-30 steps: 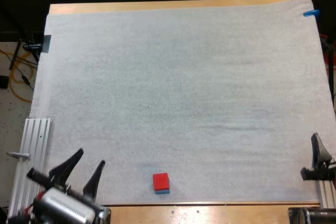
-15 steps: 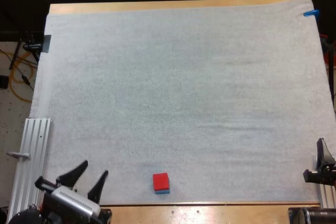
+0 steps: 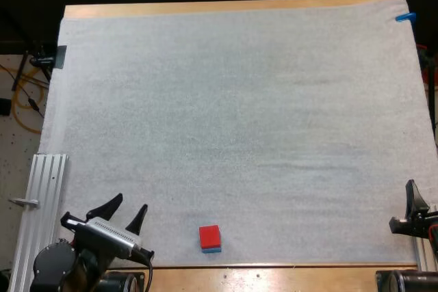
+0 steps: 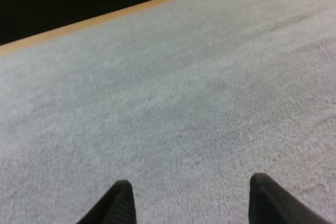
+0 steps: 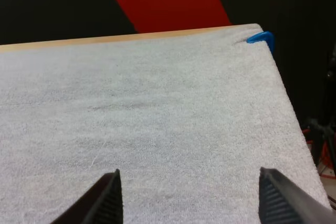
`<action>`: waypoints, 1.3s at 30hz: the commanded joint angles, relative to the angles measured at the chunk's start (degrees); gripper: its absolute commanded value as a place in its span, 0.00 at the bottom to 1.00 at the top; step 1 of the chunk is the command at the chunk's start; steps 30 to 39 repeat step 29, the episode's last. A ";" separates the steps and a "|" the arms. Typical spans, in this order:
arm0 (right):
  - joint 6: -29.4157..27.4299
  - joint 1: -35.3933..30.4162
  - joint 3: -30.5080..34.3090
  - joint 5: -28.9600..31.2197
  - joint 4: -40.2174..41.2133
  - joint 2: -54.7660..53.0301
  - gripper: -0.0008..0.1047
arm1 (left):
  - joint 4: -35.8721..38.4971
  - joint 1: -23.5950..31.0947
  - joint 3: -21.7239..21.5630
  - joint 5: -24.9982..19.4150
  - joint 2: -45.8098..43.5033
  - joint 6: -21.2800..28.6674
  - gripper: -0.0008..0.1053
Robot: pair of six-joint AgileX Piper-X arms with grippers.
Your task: Stack red cube on blue cube
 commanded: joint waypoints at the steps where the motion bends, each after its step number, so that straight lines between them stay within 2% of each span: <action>1: 0.10 -0.19 -0.15 -0.34 0.25 -2.52 0.53 | -0.80 -0.08 0.09 -0.59 -7.94 -0.10 0.46; 12: 0.10 -0.19 1.77 -0.34 1.14 -2.52 0.53 | -0.92 -0.08 0.12 -0.59 -7.94 -0.10 0.46; 39: 0.59 -0.19 1.75 -0.34 1.14 -2.52 0.53 | -0.92 -0.08 0.12 -0.59 -7.94 -0.10 0.46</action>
